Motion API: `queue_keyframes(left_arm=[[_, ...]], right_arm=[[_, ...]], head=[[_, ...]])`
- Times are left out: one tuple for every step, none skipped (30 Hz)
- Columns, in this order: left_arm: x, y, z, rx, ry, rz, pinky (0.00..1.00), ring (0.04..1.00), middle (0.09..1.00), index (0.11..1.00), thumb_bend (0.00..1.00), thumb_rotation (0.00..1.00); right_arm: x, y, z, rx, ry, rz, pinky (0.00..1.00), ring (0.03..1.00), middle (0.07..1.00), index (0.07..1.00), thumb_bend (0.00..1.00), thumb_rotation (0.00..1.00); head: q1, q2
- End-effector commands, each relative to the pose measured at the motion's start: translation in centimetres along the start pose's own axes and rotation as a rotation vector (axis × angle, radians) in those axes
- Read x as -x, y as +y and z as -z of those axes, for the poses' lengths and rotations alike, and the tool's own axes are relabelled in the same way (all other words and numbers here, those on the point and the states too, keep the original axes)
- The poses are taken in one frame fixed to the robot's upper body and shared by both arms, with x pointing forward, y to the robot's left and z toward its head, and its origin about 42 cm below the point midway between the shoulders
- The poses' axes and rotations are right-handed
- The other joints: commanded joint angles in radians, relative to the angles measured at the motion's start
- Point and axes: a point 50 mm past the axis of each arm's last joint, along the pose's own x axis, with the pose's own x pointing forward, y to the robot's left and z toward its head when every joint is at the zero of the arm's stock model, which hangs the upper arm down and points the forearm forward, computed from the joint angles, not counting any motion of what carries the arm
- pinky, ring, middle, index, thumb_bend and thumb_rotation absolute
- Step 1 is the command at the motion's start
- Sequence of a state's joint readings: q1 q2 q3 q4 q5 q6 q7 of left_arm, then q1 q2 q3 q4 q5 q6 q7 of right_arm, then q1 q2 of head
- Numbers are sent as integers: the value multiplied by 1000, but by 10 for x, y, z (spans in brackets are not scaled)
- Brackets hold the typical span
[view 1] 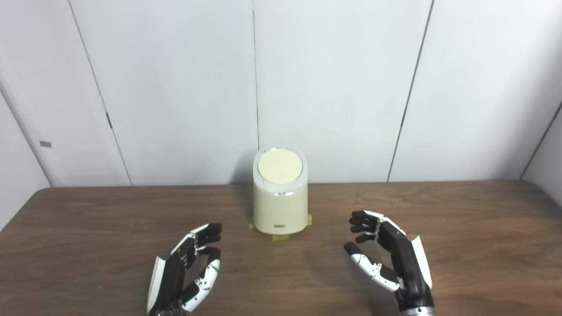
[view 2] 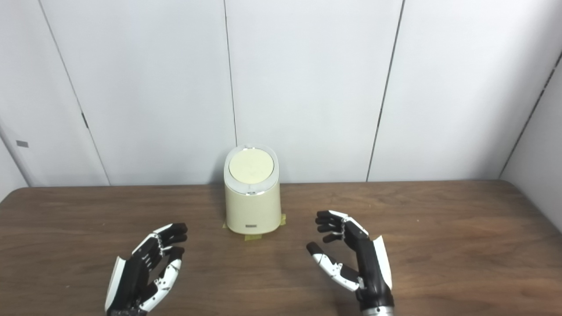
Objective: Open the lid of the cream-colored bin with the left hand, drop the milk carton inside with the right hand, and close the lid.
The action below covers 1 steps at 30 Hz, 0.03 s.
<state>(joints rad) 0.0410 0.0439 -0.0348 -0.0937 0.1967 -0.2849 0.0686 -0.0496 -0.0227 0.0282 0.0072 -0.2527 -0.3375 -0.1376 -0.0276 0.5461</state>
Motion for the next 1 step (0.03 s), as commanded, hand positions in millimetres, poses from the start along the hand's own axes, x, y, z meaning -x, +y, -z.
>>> queue_keyframes(left_arm=[[14, 4, 12, -37, 46, 11, 655, 741, 764, 746, 180, 229]], right_arm=[[18, -5, 16, 39, 39, -18, 542, 646, 674, 676, 269, 302]], head=[[-2, 0]])
